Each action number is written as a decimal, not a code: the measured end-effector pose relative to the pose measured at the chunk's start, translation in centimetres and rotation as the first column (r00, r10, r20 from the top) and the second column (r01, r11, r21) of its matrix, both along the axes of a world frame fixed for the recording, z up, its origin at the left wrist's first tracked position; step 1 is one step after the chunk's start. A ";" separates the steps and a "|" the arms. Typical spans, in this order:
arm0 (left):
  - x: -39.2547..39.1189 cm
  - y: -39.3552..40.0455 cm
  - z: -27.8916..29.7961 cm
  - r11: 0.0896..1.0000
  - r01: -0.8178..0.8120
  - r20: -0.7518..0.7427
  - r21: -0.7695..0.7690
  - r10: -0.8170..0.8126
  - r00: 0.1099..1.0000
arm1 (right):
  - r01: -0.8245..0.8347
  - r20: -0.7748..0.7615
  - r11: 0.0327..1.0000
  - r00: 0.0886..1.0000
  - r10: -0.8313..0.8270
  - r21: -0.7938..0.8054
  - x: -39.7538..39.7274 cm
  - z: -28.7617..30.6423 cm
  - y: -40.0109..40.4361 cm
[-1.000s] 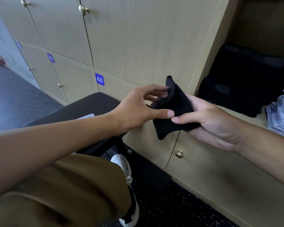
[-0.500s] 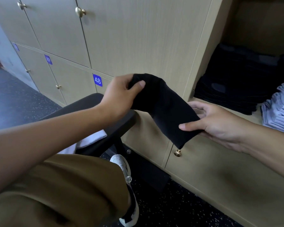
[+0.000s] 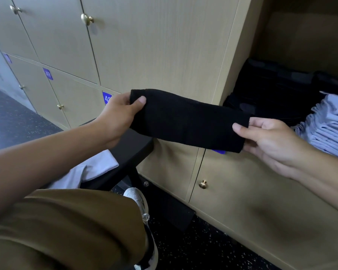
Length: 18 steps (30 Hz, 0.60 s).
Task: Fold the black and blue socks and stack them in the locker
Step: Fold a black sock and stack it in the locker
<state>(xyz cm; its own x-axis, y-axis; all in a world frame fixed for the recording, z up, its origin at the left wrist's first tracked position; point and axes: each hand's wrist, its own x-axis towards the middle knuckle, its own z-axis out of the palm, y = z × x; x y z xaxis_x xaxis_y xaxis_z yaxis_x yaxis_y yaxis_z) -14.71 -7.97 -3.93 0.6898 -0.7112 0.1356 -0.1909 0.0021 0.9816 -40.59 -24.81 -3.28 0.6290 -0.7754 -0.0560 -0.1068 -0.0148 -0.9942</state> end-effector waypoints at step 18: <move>-4.7 -0.8 2.6 0.995 -0.007 -0.054 -0.104 0.001 0.999 | 0.288 -0.045 0.774 0.925 -0.377 -0.564 -1.8 2.5 0.9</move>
<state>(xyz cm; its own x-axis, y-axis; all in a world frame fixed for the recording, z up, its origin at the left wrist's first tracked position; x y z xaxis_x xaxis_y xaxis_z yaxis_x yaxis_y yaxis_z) -19.37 -8.80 -1.30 0.7009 -0.6924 0.1713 -0.1376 0.1044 0.9850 -42.35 -23.86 -0.79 0.3445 -0.8657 0.3633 -0.3491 -0.4773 -0.8064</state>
